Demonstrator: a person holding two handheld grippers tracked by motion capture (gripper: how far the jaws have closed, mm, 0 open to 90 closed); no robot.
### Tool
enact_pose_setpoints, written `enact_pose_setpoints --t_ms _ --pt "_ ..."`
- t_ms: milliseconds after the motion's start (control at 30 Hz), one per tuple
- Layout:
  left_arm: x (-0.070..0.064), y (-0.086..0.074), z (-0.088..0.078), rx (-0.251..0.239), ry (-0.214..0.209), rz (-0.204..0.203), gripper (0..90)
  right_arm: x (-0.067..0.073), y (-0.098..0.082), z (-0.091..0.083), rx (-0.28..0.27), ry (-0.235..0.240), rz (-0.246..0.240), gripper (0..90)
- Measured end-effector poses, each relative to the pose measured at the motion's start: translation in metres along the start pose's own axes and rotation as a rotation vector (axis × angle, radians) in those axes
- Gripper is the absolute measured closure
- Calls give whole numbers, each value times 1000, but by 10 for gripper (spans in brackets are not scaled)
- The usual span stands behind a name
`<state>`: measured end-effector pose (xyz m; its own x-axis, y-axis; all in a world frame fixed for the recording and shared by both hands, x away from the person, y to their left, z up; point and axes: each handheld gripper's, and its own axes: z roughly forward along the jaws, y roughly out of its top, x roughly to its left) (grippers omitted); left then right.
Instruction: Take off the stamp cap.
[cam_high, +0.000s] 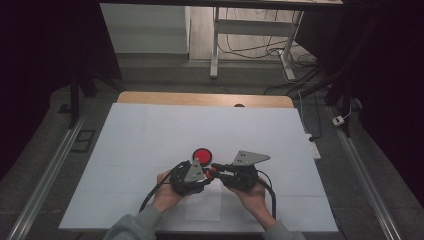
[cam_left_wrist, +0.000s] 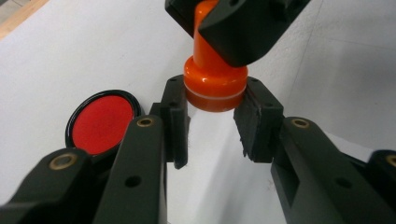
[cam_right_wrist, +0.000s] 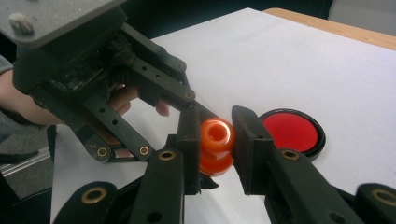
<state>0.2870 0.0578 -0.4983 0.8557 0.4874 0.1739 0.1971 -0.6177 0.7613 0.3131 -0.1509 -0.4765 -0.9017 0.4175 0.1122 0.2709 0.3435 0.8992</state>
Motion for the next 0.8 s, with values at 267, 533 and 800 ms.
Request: enact_pose_setpoints --t_ms 267,533,800 --pt "-3 -3 6 33 -14 4 658 -10 9 -26 -103 -51 18 743" --pt "4 -4 -4 -5 -7 -33 657 -9 8 -22 -97 -21 19 742" --pt "12 -7 -16 -38 -9 -72 656 -10 8 -22 -102 -8 22 740"
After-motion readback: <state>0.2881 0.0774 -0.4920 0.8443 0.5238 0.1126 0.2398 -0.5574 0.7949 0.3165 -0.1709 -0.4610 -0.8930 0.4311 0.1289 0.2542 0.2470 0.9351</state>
